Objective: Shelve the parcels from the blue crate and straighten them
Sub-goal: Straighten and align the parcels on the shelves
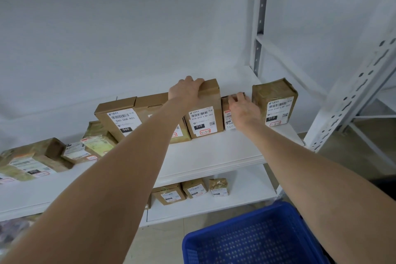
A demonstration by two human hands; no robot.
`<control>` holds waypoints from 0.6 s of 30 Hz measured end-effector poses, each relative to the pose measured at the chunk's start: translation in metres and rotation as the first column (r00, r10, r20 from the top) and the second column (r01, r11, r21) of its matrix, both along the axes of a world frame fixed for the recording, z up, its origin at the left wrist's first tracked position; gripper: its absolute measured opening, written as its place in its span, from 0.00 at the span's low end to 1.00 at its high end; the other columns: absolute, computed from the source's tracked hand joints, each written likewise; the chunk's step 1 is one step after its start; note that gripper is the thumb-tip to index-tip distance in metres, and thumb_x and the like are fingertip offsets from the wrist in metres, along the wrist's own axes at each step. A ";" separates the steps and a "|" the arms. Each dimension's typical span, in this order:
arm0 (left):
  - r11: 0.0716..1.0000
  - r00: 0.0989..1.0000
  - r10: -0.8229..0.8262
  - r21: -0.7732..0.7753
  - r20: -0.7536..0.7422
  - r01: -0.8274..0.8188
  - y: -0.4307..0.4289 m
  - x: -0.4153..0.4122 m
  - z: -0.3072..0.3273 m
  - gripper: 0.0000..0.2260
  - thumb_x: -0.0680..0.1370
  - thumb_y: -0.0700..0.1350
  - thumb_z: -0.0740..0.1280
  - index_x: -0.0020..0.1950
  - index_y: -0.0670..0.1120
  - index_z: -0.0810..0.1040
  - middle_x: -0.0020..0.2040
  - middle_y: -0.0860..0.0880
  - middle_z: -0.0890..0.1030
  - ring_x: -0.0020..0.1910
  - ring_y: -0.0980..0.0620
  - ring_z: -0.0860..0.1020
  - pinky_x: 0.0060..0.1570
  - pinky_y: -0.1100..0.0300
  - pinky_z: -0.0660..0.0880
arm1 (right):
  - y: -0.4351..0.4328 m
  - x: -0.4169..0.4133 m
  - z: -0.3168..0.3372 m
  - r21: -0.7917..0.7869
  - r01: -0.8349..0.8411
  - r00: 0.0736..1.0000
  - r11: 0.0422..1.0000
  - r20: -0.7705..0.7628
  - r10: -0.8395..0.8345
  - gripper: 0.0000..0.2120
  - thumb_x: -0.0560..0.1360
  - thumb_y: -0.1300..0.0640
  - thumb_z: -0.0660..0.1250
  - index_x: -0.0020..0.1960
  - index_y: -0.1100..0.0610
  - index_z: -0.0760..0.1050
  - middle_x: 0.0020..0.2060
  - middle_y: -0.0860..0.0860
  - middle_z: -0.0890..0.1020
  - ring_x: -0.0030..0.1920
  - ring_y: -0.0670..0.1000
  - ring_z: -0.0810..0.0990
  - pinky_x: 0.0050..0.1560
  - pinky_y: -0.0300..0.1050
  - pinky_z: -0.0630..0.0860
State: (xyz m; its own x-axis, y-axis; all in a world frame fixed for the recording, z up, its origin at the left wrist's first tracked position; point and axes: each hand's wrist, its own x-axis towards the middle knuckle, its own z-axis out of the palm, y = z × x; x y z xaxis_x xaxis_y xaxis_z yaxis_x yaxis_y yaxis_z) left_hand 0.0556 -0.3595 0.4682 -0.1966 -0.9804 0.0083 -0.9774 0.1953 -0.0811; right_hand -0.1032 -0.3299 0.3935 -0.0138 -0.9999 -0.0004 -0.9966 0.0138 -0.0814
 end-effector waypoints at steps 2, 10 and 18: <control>1.000 1.000 0.001 -0.003 -0.003 -0.001 0.000 0.000 0.001 0.25 0.79 0.40 0.60 0.75 0.55 0.59 0.65 0.45 0.68 0.63 0.45 0.69 0.47 0.54 0.70 | 0.000 0.000 0.000 0.001 -0.012 1.000 1.000 -0.009 0.012 0.34 0.74 0.65 0.66 0.76 0.58 0.57 0.68 0.58 0.64 0.68 0.57 0.65 0.54 0.49 0.75; 0.999 0.998 0.027 -0.032 0.049 -0.025 0.007 -0.012 -0.003 0.29 0.77 0.36 0.62 0.75 0.49 0.57 0.66 0.43 0.68 0.62 0.44 0.70 0.49 0.54 0.70 | 0.001 -0.007 0.003 -0.034 -0.073 0.997 0.997 -0.005 0.073 0.31 0.75 0.62 0.65 0.75 0.53 0.60 0.70 0.56 0.66 0.71 0.57 0.62 0.64 0.51 0.68; 0.971 0.978 -0.206 -0.133 -0.033 0.200 0.023 -0.065 -0.008 0.29 0.76 0.36 0.62 0.75 0.47 0.58 0.73 0.46 0.62 0.72 0.46 0.62 0.62 0.52 0.68 | 0.018 -0.055 0.009 -0.096 0.020 0.998 0.995 0.059 -0.014 0.40 0.75 0.58 0.67 0.78 0.55 0.47 0.78 0.56 0.49 0.78 0.57 0.47 0.77 0.53 0.49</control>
State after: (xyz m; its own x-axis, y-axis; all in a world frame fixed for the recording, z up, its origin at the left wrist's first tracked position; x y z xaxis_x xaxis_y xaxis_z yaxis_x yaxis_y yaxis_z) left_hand -0.0096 -0.3369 0.4606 -0.3881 -0.9102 0.1450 -0.9216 0.3811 -0.0743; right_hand -0.1586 -0.3117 0.4020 -0.0335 -0.9950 0.0945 -0.9899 0.0200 -0.1405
